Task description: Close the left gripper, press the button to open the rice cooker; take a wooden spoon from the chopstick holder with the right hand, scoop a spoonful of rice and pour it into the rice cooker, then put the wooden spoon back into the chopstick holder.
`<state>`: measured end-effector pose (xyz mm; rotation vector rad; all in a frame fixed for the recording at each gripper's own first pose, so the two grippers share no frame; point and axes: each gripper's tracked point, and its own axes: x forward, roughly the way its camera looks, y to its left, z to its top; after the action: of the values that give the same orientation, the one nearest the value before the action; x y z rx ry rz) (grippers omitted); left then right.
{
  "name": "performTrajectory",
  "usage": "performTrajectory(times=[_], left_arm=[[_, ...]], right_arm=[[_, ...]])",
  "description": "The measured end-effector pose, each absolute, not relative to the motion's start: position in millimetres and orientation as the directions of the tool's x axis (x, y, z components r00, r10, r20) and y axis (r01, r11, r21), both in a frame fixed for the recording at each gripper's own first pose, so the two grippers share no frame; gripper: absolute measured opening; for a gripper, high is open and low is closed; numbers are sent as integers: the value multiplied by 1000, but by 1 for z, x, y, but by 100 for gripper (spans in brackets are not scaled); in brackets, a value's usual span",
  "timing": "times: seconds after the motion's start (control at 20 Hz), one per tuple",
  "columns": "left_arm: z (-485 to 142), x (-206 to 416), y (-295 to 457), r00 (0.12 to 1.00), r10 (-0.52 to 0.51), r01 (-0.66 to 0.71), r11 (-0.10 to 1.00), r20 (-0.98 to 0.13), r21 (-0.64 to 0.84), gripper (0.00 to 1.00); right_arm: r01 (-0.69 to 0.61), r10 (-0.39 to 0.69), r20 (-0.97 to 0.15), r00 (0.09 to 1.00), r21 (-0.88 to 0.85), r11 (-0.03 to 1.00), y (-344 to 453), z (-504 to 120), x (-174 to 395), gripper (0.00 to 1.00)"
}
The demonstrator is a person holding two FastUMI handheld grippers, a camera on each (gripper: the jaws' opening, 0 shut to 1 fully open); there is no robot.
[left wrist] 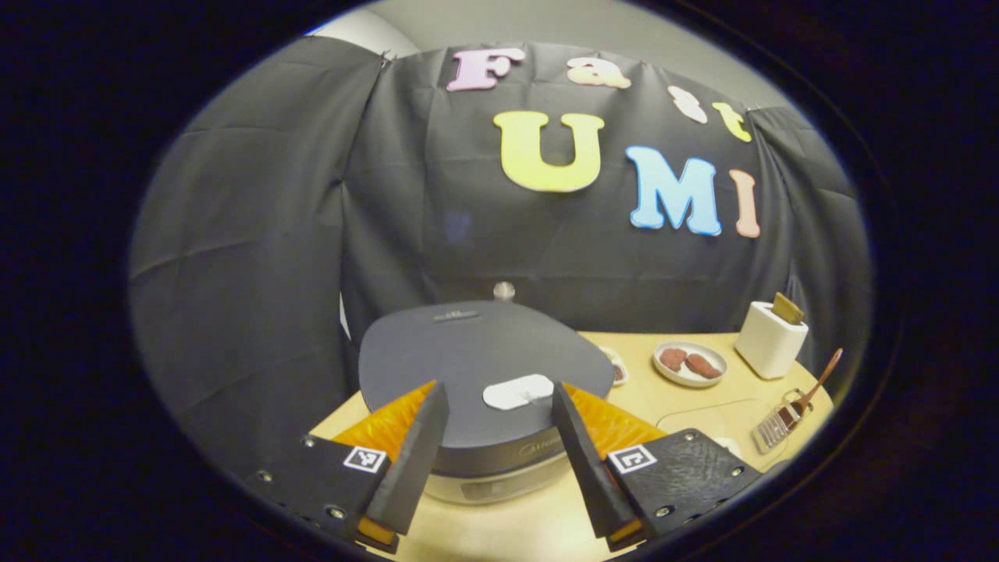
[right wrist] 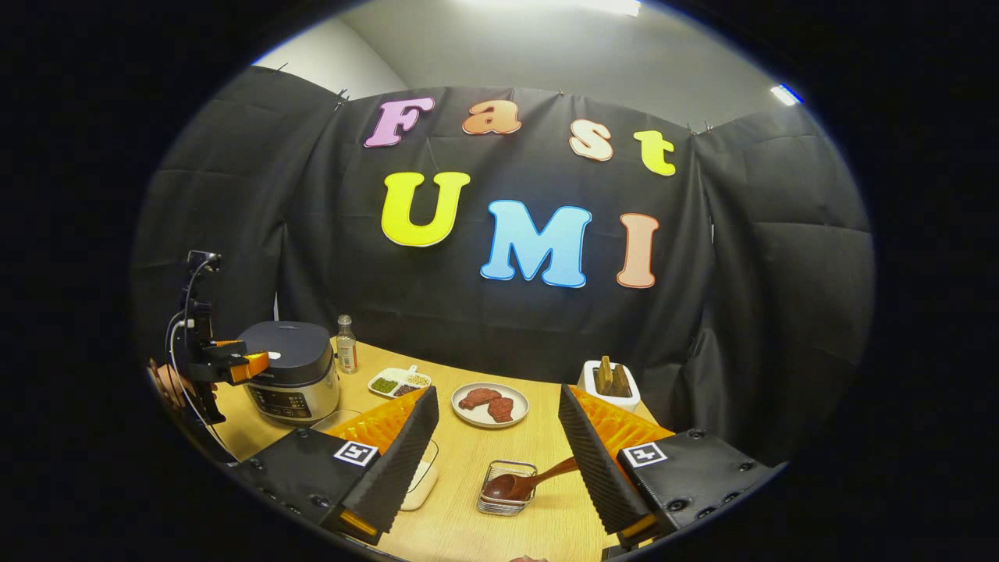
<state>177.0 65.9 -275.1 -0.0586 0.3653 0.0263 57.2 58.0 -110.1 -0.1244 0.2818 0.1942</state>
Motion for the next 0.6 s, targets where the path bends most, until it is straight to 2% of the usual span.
performTrajectory(times=[0.2,0.25,0.6], left_arm=[[-246,177,61,949,19,-38,998,-314,-56,87],[-232,177,59,956,19,-41,997,-293,-68,84],[-104,116,19,988,21,-25,999,-152,-28,83]], right_arm=[[-210,175,-267,948,-108,972,53,-98,56,97],[-206,175,-251,952,-106,973,49,-92,56,98],[-236,227,-166,960,-36,971,35,-72,37,97]])
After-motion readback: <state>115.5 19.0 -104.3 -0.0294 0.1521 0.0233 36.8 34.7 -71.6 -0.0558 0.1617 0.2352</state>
